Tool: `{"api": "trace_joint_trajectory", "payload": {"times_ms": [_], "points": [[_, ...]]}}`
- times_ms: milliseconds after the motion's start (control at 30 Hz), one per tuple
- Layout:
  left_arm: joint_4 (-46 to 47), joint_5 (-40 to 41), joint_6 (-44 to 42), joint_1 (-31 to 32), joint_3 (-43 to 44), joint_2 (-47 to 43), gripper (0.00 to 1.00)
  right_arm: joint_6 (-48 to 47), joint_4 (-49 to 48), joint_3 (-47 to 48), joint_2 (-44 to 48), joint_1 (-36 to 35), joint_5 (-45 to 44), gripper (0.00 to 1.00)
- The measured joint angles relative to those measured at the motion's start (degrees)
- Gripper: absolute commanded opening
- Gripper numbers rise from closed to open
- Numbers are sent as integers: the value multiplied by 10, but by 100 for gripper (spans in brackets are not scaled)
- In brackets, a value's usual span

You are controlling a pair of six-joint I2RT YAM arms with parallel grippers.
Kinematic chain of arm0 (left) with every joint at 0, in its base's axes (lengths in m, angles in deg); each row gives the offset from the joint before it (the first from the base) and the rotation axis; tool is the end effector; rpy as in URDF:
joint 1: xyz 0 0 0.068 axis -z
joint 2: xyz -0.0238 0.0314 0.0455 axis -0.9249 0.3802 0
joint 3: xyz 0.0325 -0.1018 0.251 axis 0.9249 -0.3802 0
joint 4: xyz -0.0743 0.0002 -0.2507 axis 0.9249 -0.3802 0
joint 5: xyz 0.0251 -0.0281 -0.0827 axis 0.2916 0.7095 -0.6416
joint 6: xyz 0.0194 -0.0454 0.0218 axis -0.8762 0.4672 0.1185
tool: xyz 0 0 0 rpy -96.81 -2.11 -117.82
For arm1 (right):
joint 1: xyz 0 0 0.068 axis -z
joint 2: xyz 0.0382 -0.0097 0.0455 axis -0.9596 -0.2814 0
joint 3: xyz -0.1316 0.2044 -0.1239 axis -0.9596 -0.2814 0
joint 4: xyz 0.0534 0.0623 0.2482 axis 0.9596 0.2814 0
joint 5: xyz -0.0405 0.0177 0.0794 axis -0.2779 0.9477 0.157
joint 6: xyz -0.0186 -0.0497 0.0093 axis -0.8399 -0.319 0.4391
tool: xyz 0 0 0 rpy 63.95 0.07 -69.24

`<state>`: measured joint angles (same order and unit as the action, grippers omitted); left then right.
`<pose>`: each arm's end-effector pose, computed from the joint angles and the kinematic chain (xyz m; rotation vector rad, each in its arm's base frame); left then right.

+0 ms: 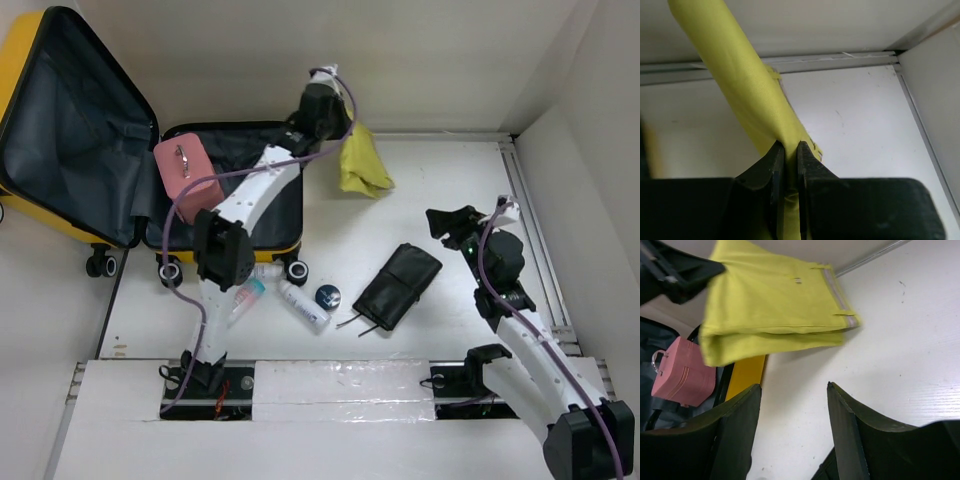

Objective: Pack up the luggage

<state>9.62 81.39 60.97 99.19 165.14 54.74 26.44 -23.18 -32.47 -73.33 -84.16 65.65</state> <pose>0.4522 -0.2772 0.3674 0.1324 1.7893 -0.6855 0.1914 0.0369 0.2737 0.3399 1.6041 0.6612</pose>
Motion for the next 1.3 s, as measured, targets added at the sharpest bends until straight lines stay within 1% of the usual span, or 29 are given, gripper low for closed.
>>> {"api": "trace_joint_trajectory", "payload": {"times_ms": [67,167,333,433,567,733,967,1167,1300], "points": [[-21,2,-16,-26,-18,-41,0,3,-3,-12,11,-3,0,61],[-43,11,-33,-83,-47,-97,0,6,-4,-14,11,-9,-1,61],[-52,17,-43,-191,-160,-191,0,5,-7,-12,-18,-22,0,61],[-47,19,-44,-234,-217,-220,0,4,-4,-12,-29,-29,-1,61],[-42,12,-45,-271,-264,-224,0,0,-4,-9,-28,-35,-1,61],[-43,27,-55,-292,-281,-220,0,-6,-3,-7,-26,-35,-2,61],[-44,96,-79,-294,-279,-196,0,-11,-3,-5,-27,-39,-2,61],[-58,171,-94,-294,-279,-175,0,-13,-3,-4,-27,-42,-2,61],[-52,192,-108,-297,-280,-175,0,-13,-3,-2,-30,-42,-2,61]]}}
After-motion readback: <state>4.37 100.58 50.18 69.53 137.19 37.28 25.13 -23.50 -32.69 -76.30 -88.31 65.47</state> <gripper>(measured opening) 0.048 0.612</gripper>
